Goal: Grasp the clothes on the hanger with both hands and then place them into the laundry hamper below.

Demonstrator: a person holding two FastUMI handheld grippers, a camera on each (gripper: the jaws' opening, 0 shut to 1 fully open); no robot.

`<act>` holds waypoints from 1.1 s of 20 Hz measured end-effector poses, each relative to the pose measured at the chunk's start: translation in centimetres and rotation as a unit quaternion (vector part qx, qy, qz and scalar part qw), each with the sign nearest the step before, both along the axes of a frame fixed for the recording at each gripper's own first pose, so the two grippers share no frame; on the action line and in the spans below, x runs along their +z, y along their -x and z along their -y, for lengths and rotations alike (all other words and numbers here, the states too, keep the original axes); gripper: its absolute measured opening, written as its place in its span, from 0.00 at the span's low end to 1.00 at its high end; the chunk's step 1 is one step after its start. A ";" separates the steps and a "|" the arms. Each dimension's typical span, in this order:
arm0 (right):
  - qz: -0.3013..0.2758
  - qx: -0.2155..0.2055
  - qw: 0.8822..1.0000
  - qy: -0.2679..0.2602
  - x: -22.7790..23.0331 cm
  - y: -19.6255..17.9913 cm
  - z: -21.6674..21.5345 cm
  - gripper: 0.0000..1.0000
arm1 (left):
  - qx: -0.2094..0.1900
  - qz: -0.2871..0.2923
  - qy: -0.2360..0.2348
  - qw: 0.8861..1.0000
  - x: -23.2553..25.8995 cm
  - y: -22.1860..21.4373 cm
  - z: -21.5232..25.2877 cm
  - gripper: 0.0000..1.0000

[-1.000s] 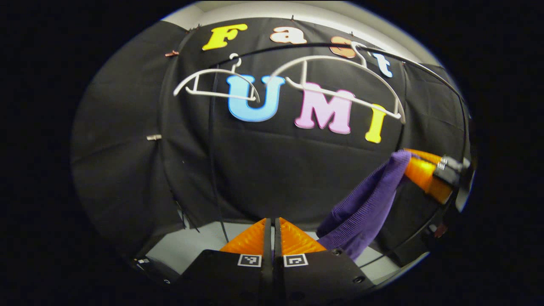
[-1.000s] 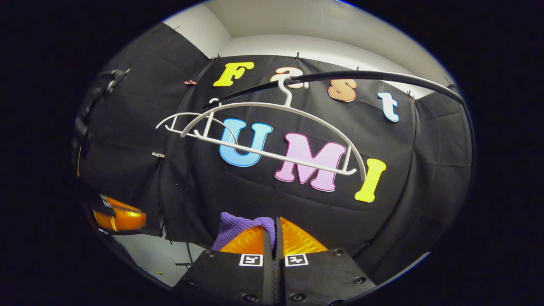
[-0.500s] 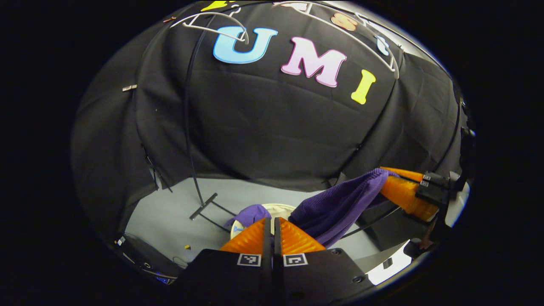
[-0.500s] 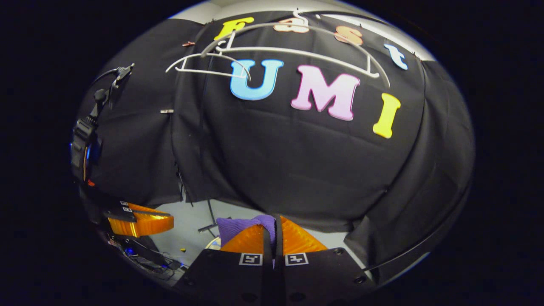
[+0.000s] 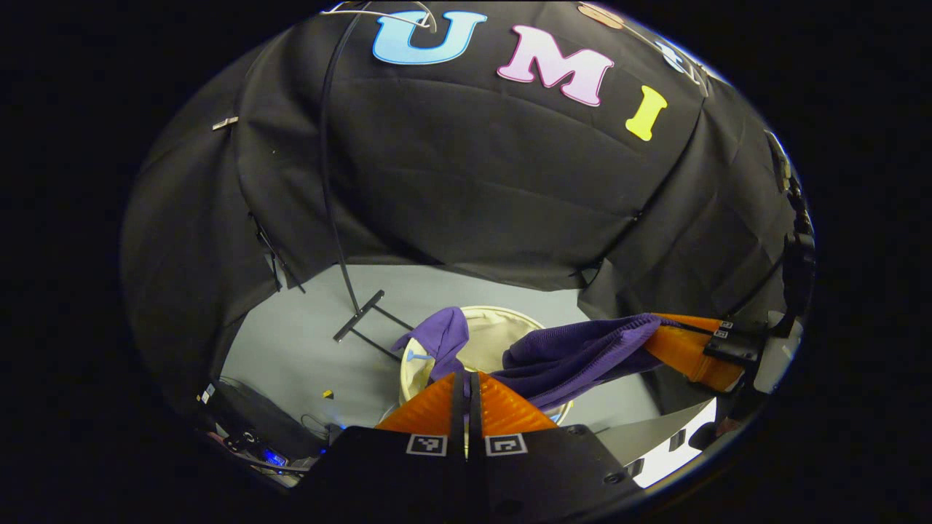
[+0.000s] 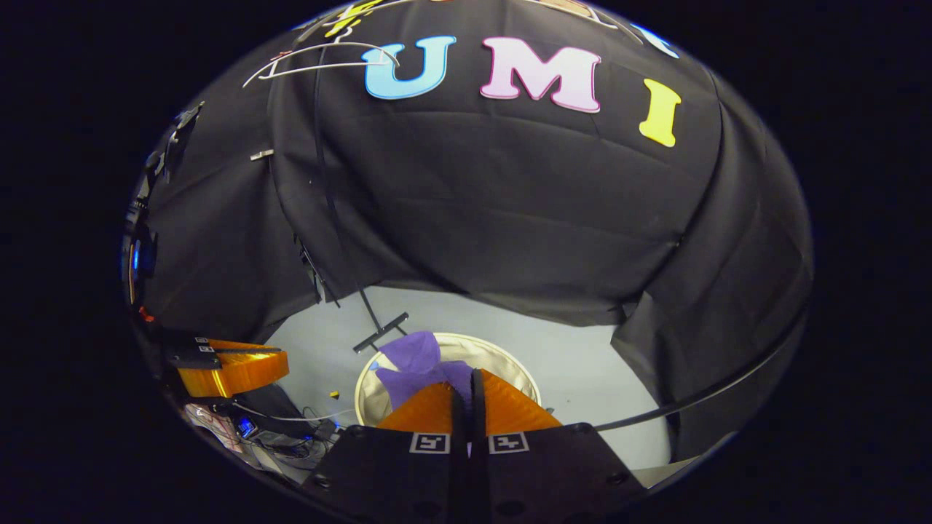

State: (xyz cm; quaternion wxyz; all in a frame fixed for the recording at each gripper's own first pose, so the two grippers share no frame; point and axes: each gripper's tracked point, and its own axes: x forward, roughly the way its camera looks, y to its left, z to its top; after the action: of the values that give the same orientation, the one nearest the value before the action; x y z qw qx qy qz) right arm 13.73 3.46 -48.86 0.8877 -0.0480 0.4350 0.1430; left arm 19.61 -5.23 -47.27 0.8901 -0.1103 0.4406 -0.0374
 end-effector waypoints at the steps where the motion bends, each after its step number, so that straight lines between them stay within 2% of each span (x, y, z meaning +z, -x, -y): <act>1: -0.010 -0.002 1.000 0.002 -0.7 0.1 0.2 0.05 | 0.003 -0.007 -0.005 1.000 -0.5 -0.3 0.1 0.05; 4: -0.073 -0.013 0.997 0.013 -3.7 1.7 1.2 0.06 | 0.010 -0.034 -0.019 0.999 -2.2 -0.5 0.3 0.05; 6: -0.096 -0.025 0.995 -0.001 -4.8 2.0 1.2 0.12 | 0.013 -0.047 -0.030 0.998 -3.3 -0.5 0.4 0.06; 8: -0.103 -0.028 0.994 -0.002 -5.3 1.8 1.4 0.51 | 0.011 -0.064 -0.034 0.997 -4.5 0.0 0.3 0.27; 10: -0.112 -0.022 0.993 0.003 -5.6 2.2 1.8 0.89 | 0.010 -0.077 -0.046 0.996 -5.4 0.5 0.2 0.53; 11: -0.115 -0.020 0.993 0.006 -5.7 2.3 2.0 0.95 | 0.009 -0.080 -0.050 0.996 -5.6 0.6 0.2 0.66; 12: -0.119 -0.022 0.993 0.007 -5.8 2.5 2.2 0.94 | 0.005 -0.084 -0.052 0.995 -5.9 0.8 0.3 0.78; 16: -0.125 -0.032 0.992 0.000 -5.2 3.1 2.6 0.92 | -0.012 -0.084 -0.048 0.995 -5.7 1.2 0.7 0.78; 22: -0.098 -0.033 0.995 -0.001 -1.0 4.1 2.8 0.93 | -0.023 -0.056 -0.039 0.997 -2.3 1.9 0.9 0.84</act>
State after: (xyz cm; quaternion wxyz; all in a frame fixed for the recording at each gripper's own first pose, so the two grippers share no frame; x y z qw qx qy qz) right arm 9.60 0.65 -49.86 0.8450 -0.0187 0.5211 0.1184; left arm 17.69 -6.14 -49.57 0.8665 -0.0672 0.4934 -0.0338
